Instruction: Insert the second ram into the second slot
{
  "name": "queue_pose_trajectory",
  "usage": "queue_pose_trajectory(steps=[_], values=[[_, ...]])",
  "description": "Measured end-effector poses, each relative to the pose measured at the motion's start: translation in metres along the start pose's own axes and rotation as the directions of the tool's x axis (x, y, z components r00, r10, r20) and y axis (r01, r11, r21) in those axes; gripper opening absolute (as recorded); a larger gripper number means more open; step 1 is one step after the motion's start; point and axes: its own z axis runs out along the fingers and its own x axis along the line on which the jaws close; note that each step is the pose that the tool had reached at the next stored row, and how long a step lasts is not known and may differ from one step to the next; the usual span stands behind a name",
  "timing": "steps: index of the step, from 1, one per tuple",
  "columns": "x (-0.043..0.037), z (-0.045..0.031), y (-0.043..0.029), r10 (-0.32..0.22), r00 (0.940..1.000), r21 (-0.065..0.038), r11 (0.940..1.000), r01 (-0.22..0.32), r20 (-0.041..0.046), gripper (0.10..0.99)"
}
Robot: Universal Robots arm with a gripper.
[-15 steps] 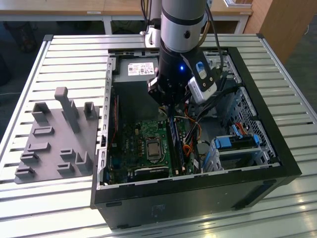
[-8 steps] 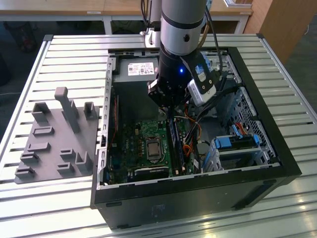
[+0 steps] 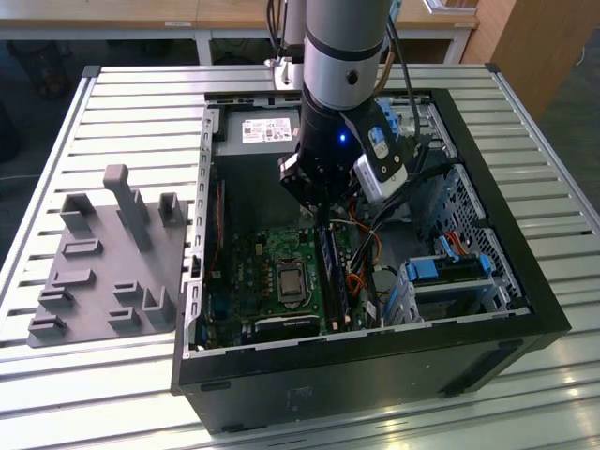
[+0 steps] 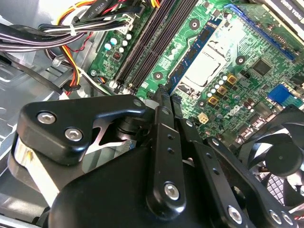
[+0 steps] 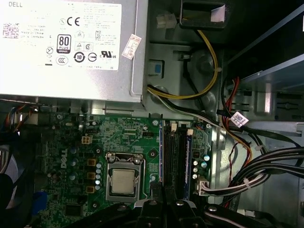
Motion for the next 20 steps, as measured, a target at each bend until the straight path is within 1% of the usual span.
queue_pose_trajectory(steps=[20], values=[[0.0000, 0.0057, -0.0001, 0.000, 1.0000, 0.000, 1.0000, 0.000, -0.0001, 0.133]])
